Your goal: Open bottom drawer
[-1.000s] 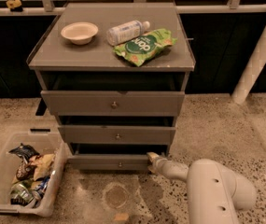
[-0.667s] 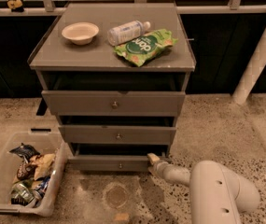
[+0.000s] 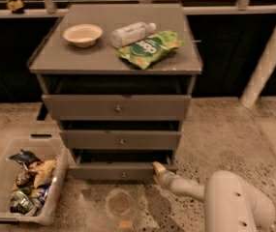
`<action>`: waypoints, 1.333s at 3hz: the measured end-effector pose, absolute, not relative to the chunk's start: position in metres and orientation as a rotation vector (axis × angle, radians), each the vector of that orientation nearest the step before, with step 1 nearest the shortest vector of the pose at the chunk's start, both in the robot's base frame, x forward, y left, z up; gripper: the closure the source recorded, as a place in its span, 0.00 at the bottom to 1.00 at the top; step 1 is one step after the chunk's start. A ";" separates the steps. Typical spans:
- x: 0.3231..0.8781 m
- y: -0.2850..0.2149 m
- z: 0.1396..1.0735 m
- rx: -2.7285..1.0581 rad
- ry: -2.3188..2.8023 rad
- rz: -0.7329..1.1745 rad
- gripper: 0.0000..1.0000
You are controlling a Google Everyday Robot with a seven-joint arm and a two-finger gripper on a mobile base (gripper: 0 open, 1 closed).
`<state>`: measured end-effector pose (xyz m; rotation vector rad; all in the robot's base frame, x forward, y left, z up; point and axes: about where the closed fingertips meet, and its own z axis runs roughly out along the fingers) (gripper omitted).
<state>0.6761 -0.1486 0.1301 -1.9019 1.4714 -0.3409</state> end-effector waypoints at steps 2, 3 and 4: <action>0.662 -0.144 0.130 -1.920 1.468 -0.312 1.00; 0.662 -0.144 0.136 -1.920 1.468 -0.312 1.00; 0.652 -0.142 0.133 -1.934 1.464 -0.290 1.00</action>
Offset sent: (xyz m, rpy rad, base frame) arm -0.2937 -0.0064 -0.0959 0.2622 0.0249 0.2231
